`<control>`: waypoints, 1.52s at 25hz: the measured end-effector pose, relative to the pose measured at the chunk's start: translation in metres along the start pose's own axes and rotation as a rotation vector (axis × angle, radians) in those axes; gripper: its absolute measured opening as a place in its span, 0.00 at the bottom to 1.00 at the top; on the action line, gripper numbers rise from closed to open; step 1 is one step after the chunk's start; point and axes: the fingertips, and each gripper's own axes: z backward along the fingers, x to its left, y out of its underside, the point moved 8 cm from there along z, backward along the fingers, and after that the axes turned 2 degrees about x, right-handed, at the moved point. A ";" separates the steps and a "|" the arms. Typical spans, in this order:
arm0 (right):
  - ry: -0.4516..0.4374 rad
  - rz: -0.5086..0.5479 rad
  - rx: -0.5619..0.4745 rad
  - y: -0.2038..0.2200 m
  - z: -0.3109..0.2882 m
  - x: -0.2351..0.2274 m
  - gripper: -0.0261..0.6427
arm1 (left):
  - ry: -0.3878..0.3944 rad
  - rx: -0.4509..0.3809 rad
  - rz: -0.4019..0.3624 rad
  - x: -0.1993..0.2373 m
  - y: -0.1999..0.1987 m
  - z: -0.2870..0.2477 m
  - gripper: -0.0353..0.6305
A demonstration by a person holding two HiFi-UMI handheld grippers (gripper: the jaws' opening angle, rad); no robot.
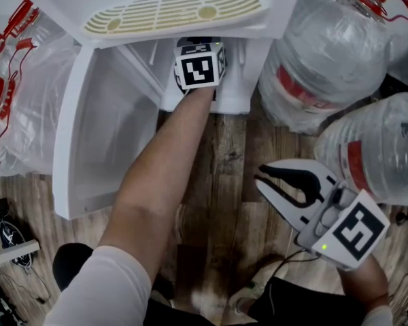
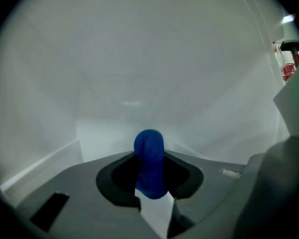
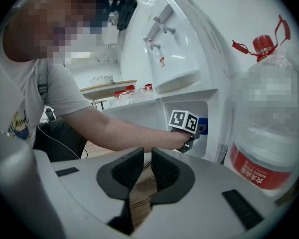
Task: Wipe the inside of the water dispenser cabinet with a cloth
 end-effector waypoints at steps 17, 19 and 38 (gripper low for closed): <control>-0.002 -0.008 0.013 0.002 -0.004 0.001 0.11 | -0.038 0.188 0.003 0.010 0.056 -0.009 0.21; -0.003 -0.009 0.010 0.000 -0.005 0.002 0.11 | -0.041 0.184 -0.003 0.010 0.056 -0.006 0.21; -0.011 0.000 0.019 -0.002 -0.009 0.004 0.10 | -0.155 0.001 0.040 0.042 -0.006 0.016 0.21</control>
